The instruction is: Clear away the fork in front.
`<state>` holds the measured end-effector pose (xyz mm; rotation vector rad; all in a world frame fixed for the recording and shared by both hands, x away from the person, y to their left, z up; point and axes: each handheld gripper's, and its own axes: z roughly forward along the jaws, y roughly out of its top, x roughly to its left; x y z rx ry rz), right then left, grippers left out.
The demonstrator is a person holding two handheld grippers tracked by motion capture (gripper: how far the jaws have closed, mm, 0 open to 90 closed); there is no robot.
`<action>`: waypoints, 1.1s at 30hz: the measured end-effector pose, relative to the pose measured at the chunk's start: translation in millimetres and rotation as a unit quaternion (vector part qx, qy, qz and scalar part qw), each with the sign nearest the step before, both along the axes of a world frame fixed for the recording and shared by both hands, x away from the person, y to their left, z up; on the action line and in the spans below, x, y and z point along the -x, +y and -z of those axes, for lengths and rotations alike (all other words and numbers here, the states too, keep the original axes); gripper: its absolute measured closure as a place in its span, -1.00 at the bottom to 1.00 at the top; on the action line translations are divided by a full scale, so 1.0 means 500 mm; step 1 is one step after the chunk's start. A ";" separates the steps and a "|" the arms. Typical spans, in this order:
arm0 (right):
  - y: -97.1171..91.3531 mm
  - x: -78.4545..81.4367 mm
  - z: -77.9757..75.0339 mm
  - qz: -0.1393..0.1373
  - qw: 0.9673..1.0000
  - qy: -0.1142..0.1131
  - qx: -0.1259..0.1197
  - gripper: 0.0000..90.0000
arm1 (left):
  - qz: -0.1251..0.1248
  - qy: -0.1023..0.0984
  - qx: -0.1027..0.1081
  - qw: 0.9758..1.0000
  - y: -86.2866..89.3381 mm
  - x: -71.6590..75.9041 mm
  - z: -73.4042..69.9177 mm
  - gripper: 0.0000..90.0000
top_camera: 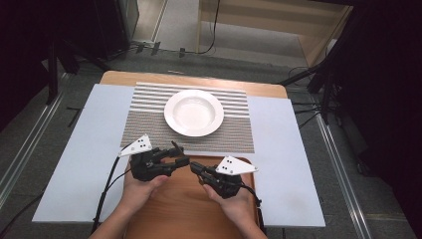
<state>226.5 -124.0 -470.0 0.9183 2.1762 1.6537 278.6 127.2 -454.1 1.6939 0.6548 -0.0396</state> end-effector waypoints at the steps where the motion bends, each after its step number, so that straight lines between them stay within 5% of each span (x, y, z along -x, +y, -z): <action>1: 0.000 0.000 0.000 -0.002 1.000 0.000 -0.004 0.92 | 0.000 0.000 0.000 1.000 0.000 0.000 0.000 0.17; 8: 0.005 0.002 0.003 -0.007 1.000 0.000 -0.003 0.92 | 0.019 0.021 0.017 0.999 0.001 -0.004 0.003 0.57; 11: 0.007 0.005 0.004 -0.011 1.000 -0.003 -0.002 0.89 | 0.040 0.051 0.043 0.997 0.003 -0.008 0.000 0.77; 14: 0.010 0.006 0.001 -0.007 1.000 -0.001 -0.003 0.78 | 0.032 0.046 0.029 0.998 0.001 -0.004 -0.006 0.88; 15: 0.007 0.007 -0.003 -0.003 1.000 -0.004 -0.012 0.45 | 0.027 0.044 0.021 0.998 0.003 -0.002 -0.009 0.88; 24: -0.030 0.009 -0.023 0.078 0.997 -0.011 0.010 -0.67 | 0.038 0.045 0.021 0.998 0.020 -0.004 -0.010 0.88; 28: -0.056 0.003 -0.021 0.110 0.994 -0.008 0.017 -0.99 | 0.043 0.046 0.021 0.998 0.026 -0.004 -0.010 0.88; 33: -0.098 0.000 -0.015 0.143 0.990 -0.011 0.018 -1.00 | 0.045 0.051 0.018 0.998 0.035 -0.002 -0.011 0.88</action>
